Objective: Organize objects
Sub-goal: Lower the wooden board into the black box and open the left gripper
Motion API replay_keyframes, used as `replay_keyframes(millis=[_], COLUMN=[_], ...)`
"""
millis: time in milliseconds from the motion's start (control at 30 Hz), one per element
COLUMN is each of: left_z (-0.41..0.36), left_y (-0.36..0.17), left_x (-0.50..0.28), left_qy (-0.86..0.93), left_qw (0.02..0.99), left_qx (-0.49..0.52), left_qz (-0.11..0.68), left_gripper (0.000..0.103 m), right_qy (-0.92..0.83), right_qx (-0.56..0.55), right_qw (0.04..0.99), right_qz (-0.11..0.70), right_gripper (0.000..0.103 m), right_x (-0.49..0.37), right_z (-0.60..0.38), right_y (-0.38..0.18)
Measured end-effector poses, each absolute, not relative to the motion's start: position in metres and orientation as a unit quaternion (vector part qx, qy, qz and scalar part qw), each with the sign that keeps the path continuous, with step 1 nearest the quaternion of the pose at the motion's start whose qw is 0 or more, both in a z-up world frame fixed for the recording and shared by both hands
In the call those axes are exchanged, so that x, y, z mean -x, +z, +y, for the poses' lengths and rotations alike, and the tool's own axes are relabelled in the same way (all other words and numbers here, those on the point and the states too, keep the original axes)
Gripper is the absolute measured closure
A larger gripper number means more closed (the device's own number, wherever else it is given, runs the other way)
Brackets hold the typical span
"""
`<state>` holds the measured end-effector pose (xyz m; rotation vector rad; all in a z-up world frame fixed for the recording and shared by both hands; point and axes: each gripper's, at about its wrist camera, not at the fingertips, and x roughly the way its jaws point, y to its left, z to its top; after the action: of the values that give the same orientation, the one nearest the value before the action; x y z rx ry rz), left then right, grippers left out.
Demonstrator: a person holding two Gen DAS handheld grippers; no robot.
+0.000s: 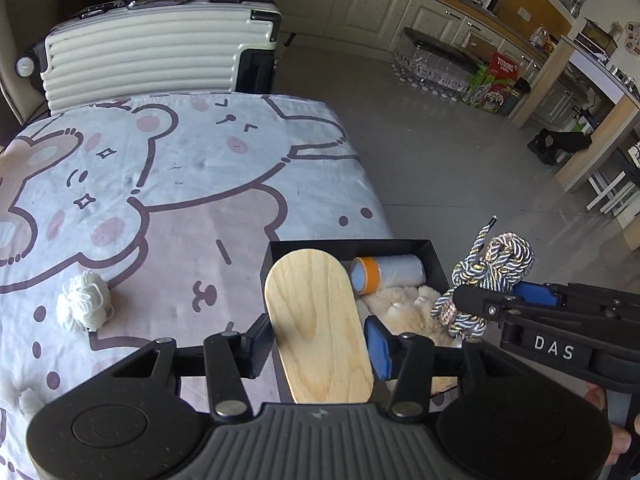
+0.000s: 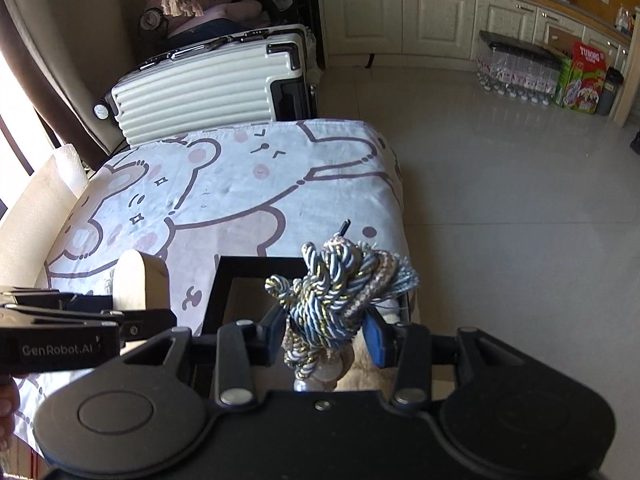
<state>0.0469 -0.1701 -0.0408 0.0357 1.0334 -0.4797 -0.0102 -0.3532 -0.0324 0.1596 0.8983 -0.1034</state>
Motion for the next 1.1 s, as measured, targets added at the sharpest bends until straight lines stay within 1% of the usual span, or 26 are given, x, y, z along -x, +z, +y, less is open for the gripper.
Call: replay_keyframes(millis=[200,433,733,900,933,967,1033,1100], left_z=[-0.191,-0.203,-0.204,-0.204,-0.204,-0.204,-0.202,-0.199], left_y=[-0.060,-0.085,-0.102,-0.102,-0.103,-0.104,-0.106,-0.105], left_x=[-0.043,-0.045,-0.050,-0.050,-0.049,-0.050,-0.050,-0.049], left_qy=[-0.238,-0.242,-0.231,-0.236,-0.235,-0.235,-0.237,-0.241], left_qw=[0.831,0.812,0.811,0.811,0.811,0.808,0.802,0.800], left_qx=[-0.053,-0.069,-0.091,-0.105,-0.109,-0.112,-0.111,-0.110], left_qz=[0.501,0.527,0.530,0.525,0.524,0.528,0.537,0.538], left_gripper=[0.053,0.053,0.053,0.052,0.051,0.045,0.037,0.036], right_qy=[-0.041,-0.014,-0.015,-0.010,-0.009,-0.009,-0.007,-0.006], right_qx=[-0.091,-0.066,-0.072,-0.067,-0.066,-0.065,-0.065,-0.064], right_qw=[0.891,0.879,0.876,0.874,0.873,0.873,0.873,0.872], right_qz=[0.444,0.472,0.477,0.482,0.483,0.483,0.484,0.485], right_gripper=[0.061,0.061,0.061,0.061,0.061,0.061,0.061,0.061], right_x=[0.011,0.006,-0.002,-0.007,-0.008,-0.009,-0.011,-0.013], right_z=[-0.363,-0.355,-0.358,-0.353,-0.352,-0.351,-0.350,-0.348], right_y=[-0.043,-0.058,-0.064,-0.068,-0.068,-0.068,-0.069,-0.069])
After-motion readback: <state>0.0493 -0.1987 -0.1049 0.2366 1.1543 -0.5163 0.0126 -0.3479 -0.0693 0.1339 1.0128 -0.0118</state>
